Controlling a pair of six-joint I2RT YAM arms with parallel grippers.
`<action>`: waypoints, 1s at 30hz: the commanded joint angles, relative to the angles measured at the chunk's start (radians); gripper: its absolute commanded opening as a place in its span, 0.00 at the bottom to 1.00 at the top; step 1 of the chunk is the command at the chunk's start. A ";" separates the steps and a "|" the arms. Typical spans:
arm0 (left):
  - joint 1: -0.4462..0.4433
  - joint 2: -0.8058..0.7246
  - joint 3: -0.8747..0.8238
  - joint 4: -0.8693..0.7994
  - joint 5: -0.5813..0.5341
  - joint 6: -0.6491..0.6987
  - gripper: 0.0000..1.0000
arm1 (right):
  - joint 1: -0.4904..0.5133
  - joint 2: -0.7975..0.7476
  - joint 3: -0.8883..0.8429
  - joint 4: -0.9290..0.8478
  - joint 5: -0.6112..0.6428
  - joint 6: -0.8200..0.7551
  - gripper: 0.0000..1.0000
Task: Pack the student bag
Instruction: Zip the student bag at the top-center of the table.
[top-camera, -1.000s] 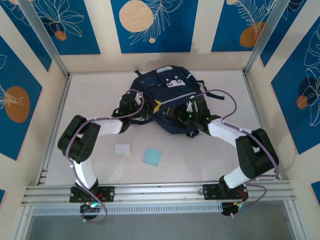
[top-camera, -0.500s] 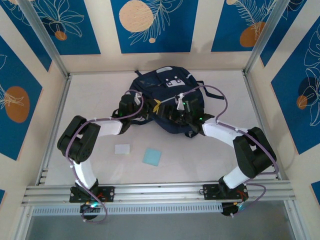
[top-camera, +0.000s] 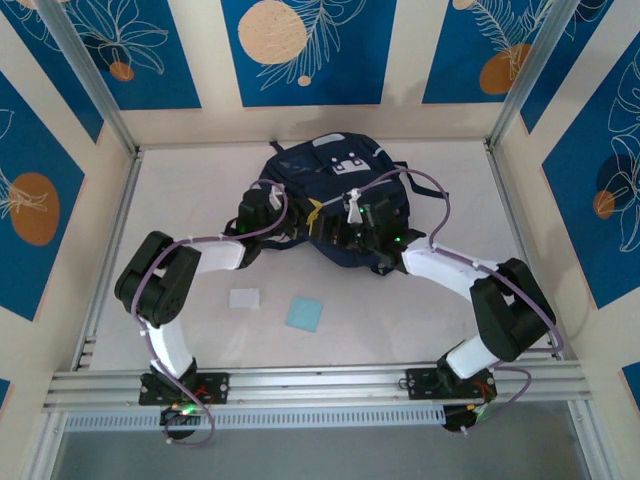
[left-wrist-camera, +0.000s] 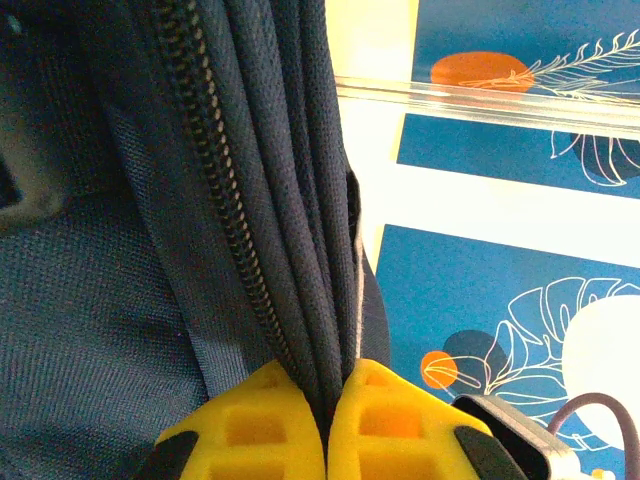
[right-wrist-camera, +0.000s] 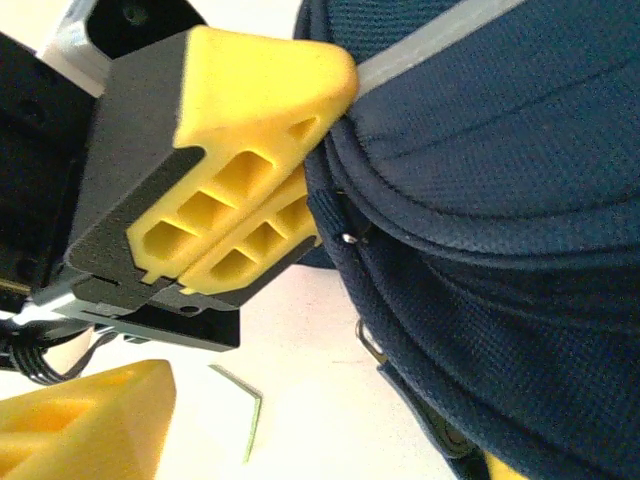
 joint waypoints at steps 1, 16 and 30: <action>-0.031 -0.021 0.027 0.123 0.036 0.039 0.00 | 0.019 -0.017 0.042 -0.036 0.083 -0.051 0.70; -0.020 -0.018 0.017 0.058 0.016 0.114 0.00 | 0.040 0.045 0.175 -0.313 0.257 -0.132 0.00; 0.019 -0.010 0.119 -0.222 -0.060 0.417 0.00 | 0.002 0.105 0.332 -0.894 -0.022 -0.103 0.00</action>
